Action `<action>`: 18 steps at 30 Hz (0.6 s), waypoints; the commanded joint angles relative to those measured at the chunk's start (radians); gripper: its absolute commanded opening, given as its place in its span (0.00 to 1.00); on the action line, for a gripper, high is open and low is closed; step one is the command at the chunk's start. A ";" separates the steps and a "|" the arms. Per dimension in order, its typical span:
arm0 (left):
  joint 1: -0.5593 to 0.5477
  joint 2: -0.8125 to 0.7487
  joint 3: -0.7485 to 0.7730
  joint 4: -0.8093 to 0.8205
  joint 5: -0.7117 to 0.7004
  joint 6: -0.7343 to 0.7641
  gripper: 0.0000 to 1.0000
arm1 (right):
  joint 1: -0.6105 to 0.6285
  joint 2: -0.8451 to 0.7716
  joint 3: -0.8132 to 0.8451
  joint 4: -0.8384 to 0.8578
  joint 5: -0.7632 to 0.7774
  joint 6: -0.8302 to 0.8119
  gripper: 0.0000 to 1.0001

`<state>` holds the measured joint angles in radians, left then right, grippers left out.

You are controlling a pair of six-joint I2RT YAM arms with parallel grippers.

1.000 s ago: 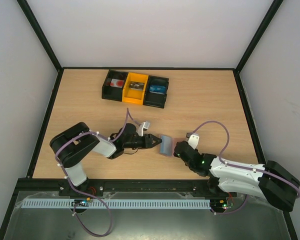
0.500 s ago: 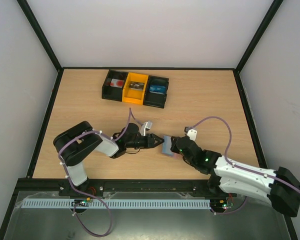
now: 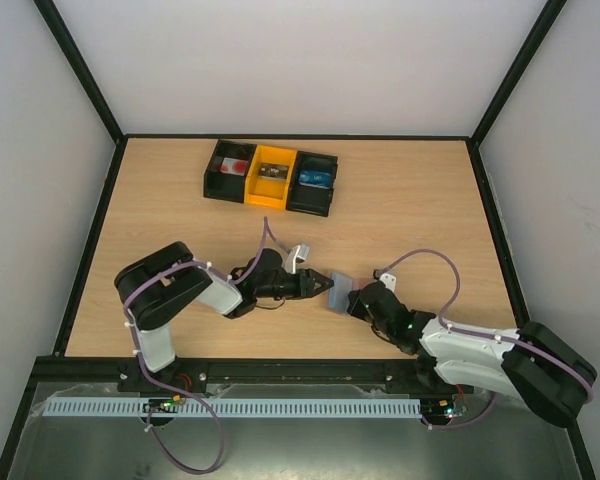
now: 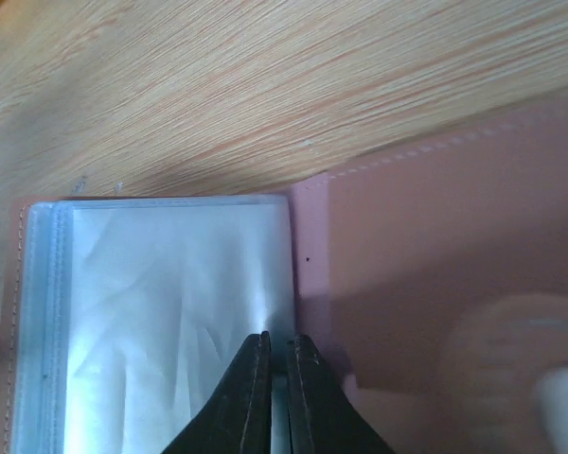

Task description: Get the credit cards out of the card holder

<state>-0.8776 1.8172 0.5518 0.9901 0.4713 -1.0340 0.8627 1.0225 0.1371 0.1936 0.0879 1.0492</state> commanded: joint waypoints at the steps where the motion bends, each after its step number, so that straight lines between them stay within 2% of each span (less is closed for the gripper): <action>1: -0.013 0.039 0.019 0.150 0.019 -0.055 0.37 | -0.007 -0.016 -0.066 0.099 -0.040 0.039 0.06; 4: -0.022 0.059 0.028 0.199 0.026 -0.080 0.37 | -0.007 -0.086 -0.099 0.090 -0.012 0.062 0.06; 8: -0.032 0.071 0.044 0.189 0.017 -0.074 0.38 | -0.007 -0.192 -0.064 -0.080 0.092 0.053 0.06; 11: -0.041 0.078 0.058 0.164 0.015 -0.058 0.38 | -0.007 -0.257 -0.096 -0.108 0.170 0.045 0.05; 18: -0.073 0.087 0.101 0.034 -0.033 0.002 0.36 | -0.007 -0.166 -0.117 -0.028 0.138 0.063 0.04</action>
<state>-0.9333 1.8881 0.6300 1.0657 0.4679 -1.0817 0.8574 0.7998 0.0319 0.1608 0.1936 1.0931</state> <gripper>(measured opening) 0.370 0.042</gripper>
